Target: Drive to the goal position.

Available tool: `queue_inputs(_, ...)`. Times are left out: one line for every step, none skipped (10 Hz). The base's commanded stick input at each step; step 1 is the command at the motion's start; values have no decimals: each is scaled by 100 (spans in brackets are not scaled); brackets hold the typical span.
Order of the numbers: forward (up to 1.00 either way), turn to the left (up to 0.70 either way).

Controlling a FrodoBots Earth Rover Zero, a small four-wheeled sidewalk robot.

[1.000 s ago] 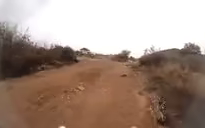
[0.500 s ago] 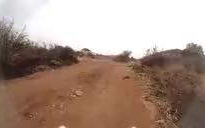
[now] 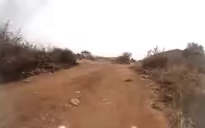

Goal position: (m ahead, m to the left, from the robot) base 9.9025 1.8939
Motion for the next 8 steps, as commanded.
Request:
queue_inputs(50,0)
queue_inputs(50,0)
queue_inputs(50,0)
queue_inputs(50,0)
queue_inputs(50,0)
queue_inputs(50,0)
queue_inputs(50,-11)
queue_inputs(50,-32)
